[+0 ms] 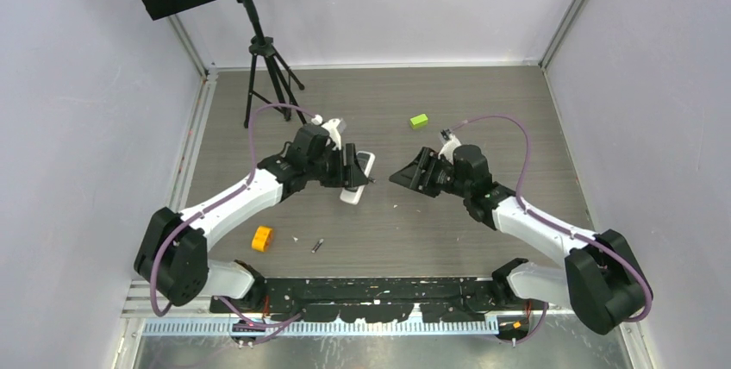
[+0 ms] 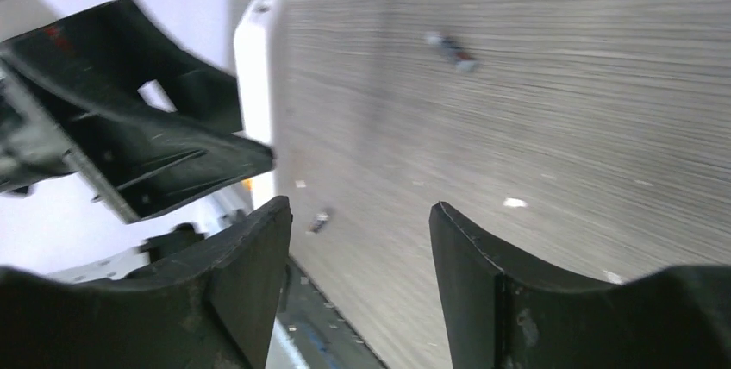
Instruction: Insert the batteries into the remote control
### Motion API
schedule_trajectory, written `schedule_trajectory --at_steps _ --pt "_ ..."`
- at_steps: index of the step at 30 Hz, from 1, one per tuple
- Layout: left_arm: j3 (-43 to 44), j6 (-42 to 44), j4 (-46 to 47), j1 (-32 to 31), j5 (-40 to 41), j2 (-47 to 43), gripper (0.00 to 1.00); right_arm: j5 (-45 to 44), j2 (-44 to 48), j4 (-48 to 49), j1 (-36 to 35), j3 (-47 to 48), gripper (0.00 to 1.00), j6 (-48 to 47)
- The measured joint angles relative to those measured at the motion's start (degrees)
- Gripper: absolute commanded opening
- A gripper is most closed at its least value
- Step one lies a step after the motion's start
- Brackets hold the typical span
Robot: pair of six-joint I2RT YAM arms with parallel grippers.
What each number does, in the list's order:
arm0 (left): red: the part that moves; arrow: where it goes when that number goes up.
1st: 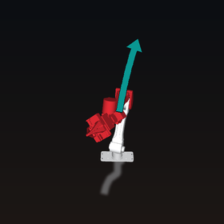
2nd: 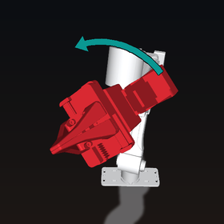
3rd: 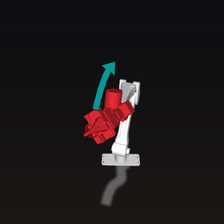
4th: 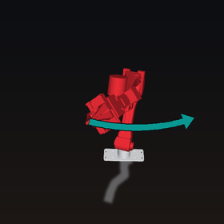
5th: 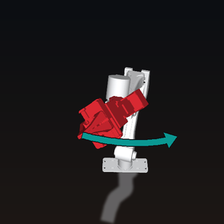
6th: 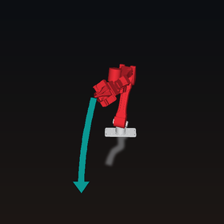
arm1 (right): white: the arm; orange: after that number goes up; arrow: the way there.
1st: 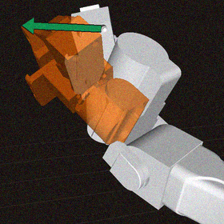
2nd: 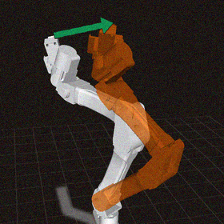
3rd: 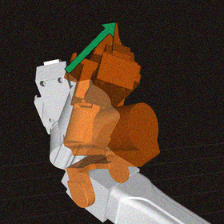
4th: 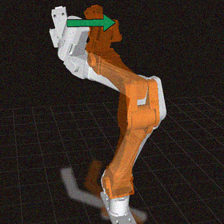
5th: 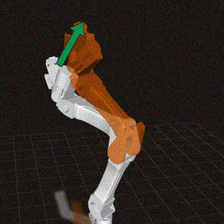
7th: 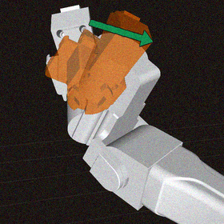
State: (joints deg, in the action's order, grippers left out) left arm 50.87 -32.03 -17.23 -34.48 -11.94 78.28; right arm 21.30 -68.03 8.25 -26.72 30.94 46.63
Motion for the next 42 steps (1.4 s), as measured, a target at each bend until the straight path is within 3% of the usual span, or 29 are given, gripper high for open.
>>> schedule_trajectory --at_steps 8,11,20,22,29,35,38,42 --pt "-0.2 -13.0 11.7 1.9 -9.4 -3.7 0.37 1.0 3.1 20.1 -7.4 -2.1 0.73 8.4" --pt "-0.7 -17.7 16.6 3.2 -12.9 -4.1 0.36 1.0 2.1 24.3 -8.9 -2.1 0.78 10.0" --pt "-3.7 -29.7 30.2 4.3 -21.3 -4.0 0.36 1.1 -2.1 32.3 -10.5 -2.5 0.77 14.0" --pt "-4.4 -32.0 33.5 4.3 -22.8 -3.7 0.36 1.2 -2.5 34.0 -10.5 -2.5 0.71 14.8" --pt "-6.4 -36.9 41.0 5.0 -25.1 -2.4 0.41 3.1 -6.8 42.4 -10.5 -2.4 0.32 19.4" --pt "-6.8 -35.8 40.5 5.6 -24.9 -2.4 0.8 3.7 -9.2 44.7 -10.5 -2.1 0.2 19.9" --pt "-5.9 -30.8 35.0 5.2 -23.2 -4.2 0.87 3.2 -8.9 37.6 -12.0 0.0 0.19 14.9" --pt "-3.0 -22.6 23.6 4.9 -17.7 -6.9 0.88 -3.4 -6.4 17.4 -18.1 7.2 0.19 1.3"
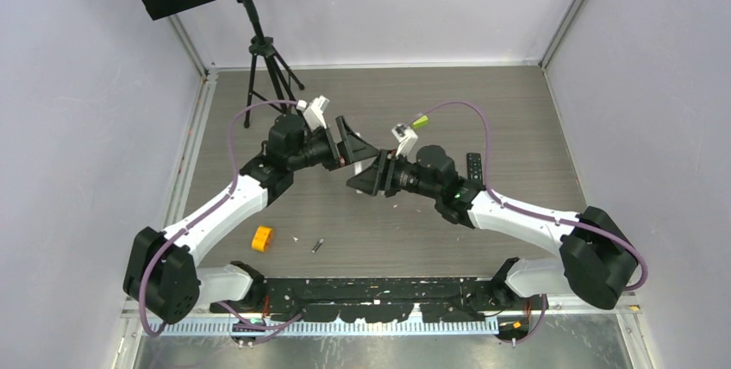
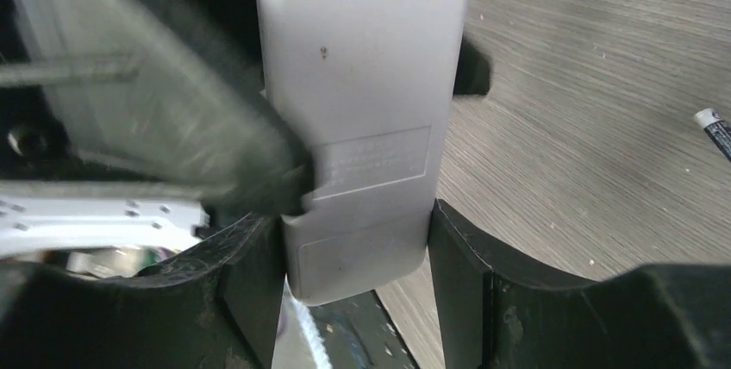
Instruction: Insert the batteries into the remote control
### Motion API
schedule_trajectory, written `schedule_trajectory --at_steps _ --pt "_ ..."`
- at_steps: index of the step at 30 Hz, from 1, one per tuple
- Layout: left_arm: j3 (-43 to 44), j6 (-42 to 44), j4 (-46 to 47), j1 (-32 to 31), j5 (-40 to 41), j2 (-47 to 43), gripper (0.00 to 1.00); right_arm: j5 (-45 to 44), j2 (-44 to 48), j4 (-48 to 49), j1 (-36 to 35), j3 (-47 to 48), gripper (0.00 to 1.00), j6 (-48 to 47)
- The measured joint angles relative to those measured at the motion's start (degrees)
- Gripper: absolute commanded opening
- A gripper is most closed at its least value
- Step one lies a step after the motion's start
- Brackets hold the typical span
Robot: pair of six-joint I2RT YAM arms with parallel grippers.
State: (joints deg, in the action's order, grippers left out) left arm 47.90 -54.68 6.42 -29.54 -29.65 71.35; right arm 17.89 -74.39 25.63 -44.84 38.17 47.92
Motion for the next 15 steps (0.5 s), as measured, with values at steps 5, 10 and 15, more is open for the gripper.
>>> schedule_trajectory --at_steps 5,10,15 --pt "2.9 6.0 -8.6 0.0 6.1 -0.7 0.79 -8.5 0.4 -13.0 -6.1 5.1 0.18 -10.9" --pt "3.0 7.7 -14.3 0.0 9.2 0.2 0.62 -16.9 -0.8 -20.7 -8.7 6.9 0.17 -17.3" --pt "3.0 8.2 -16.3 0.0 9.5 0.7 0.53 -23.0 -2.6 -24.7 -10.1 8.2 0.18 -21.4"
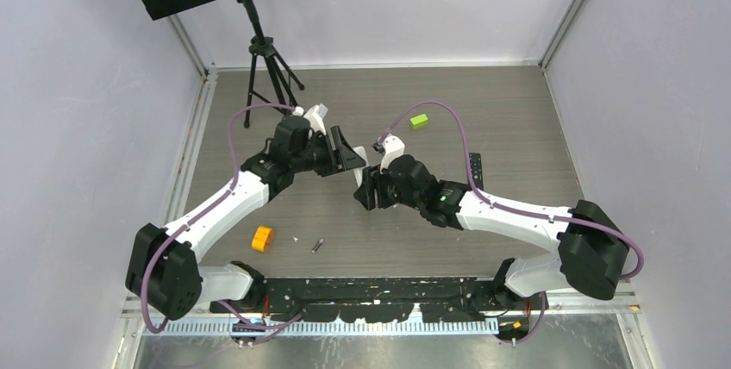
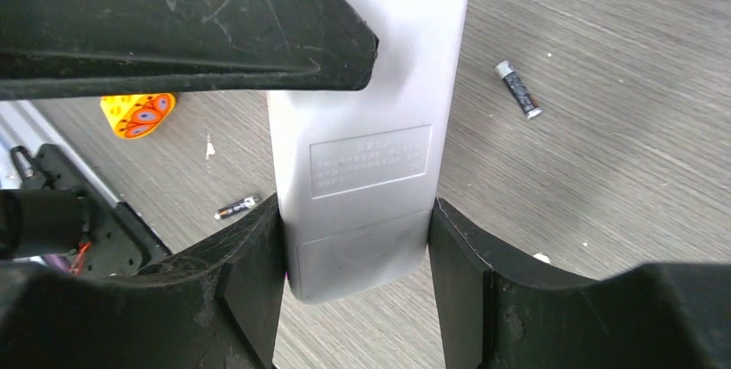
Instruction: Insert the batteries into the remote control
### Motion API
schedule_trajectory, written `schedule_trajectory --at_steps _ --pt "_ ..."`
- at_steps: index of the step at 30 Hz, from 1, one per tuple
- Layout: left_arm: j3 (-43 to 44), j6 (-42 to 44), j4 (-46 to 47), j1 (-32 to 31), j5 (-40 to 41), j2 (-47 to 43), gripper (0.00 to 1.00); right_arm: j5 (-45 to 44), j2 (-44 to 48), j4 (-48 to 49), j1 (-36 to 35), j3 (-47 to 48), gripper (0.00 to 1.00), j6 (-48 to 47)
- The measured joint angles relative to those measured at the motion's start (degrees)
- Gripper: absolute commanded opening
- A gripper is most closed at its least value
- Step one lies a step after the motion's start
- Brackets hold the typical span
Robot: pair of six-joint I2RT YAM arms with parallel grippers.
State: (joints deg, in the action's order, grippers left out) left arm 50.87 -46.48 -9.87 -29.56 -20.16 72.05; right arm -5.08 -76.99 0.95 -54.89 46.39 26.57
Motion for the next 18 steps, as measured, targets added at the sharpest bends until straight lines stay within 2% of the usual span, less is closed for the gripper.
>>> schedule_trajectory --at_steps 7,11,12,13,15,16,18 --pt "0.0 -1.6 0.3 0.0 -4.0 3.2 0.47 -3.1 -0.4 -0.7 -1.0 0.0 0.2 -3.4" --pt "0.0 -3.5 1.7 0.0 -6.4 5.5 0.25 -3.6 -0.7 -0.9 -1.6 0.0 0.21 -4.7" --pt "0.0 -3.9 2.3 0.0 -7.0 5.9 0.18 -3.6 -0.8 -0.9 -1.7 0.0 0.24 -4.9" --pt "0.0 -3.7 2.5 0.0 -6.8 6.3 0.11 -4.2 -0.8 -1.2 -1.8 0.0 0.31 -5.4" --pt "-0.2 -4.7 2.6 0.0 -6.9 6.8 0.0 -5.2 -0.8 -1.6 -1.9 0.0 0.54 -6.1" --pt "-0.2 -5.1 2.6 0.0 -6.9 6.9 0.0 -5.6 -0.9 -1.8 -2.0 0.0 0.63 -6.3" --pt "-0.3 -5.1 2.6 -0.1 -6.6 6.9 0.0 -6.1 -0.8 -2.3 -2.1 0.0 0.75 -6.1"
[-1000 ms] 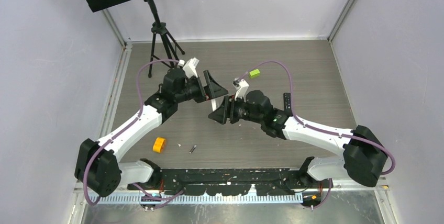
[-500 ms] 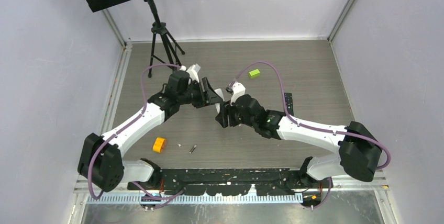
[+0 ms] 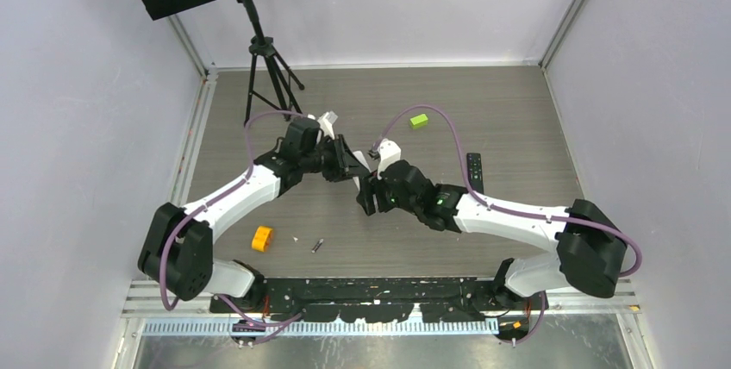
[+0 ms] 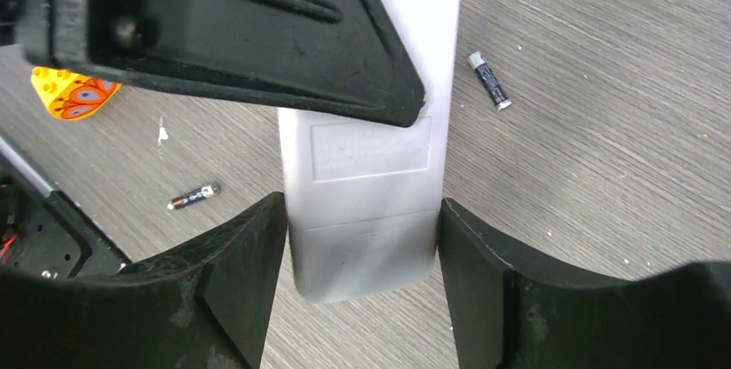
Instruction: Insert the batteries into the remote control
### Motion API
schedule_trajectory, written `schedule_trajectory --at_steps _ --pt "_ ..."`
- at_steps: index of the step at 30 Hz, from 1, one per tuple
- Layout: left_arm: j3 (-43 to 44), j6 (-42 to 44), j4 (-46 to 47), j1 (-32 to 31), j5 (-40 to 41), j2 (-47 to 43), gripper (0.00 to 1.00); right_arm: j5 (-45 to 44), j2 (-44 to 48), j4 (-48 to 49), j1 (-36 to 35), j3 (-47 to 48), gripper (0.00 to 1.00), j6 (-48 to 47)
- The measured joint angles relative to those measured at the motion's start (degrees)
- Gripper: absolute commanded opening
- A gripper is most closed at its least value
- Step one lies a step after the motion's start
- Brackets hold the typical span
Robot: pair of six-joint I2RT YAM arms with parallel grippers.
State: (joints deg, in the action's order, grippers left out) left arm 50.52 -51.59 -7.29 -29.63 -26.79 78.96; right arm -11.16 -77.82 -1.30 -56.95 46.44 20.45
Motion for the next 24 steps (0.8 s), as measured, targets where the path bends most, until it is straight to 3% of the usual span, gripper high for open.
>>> schedule_trajectory --at_steps 4,8,14,19,24 --pt "-0.3 2.5 1.1 0.6 -0.7 -0.6 0.0 0.6 2.8 2.2 0.0 -1.8 0.84 3.0" --pt "-2.1 4.1 4.0 3.3 -1.9 -4.3 0.0 1.1 10.6 6.0 0.6 -6.6 0.85 7.1" --pt "-6.4 2.1 13.3 6.7 -3.4 -11.5 0.0 1.3 22.3 21.3 2.4 -17.8 0.85 18.0" --pt "-7.8 -2.3 19.5 6.8 -4.7 -16.1 0.0 0.7 22.5 28.9 3.9 -19.9 0.84 27.3" --pt "-8.8 -8.8 26.8 6.8 -6.7 -17.3 0.0 1.4 17.6 45.0 5.0 -22.1 0.8 35.4"
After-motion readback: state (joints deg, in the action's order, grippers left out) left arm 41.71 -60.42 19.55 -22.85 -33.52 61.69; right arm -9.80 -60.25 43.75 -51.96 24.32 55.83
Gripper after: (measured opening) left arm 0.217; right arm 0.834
